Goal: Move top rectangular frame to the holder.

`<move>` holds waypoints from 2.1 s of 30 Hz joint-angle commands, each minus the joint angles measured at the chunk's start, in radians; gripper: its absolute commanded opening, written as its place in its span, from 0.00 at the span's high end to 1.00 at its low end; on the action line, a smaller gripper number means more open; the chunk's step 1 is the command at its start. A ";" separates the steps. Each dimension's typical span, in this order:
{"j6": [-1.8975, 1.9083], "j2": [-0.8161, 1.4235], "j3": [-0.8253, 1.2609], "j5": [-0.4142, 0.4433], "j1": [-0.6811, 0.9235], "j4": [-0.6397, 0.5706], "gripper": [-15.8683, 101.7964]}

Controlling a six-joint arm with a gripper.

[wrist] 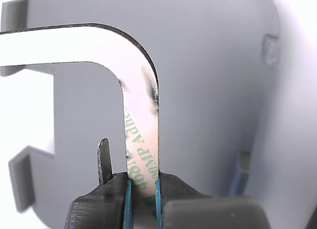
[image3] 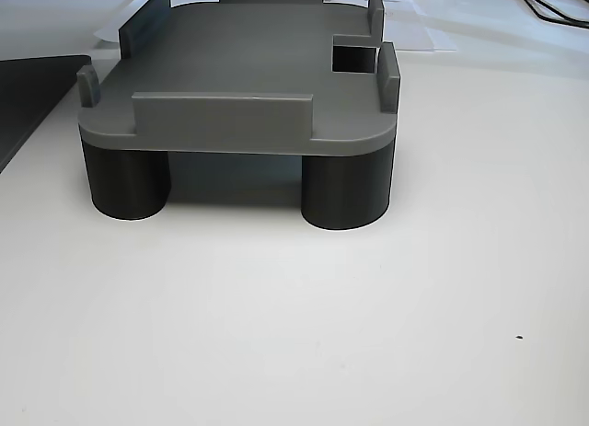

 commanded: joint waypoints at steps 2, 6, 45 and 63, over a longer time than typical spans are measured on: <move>0.003 -0.028 -0.046 -0.006 -0.031 0.008 0.96; 0.021 -0.060 -0.049 -0.040 -0.038 0.006 0.96; 0.071 -0.074 0.044 -0.100 -0.063 0.008 0.96; 0.064 -0.092 0.051 -0.101 -0.066 0.005 0.96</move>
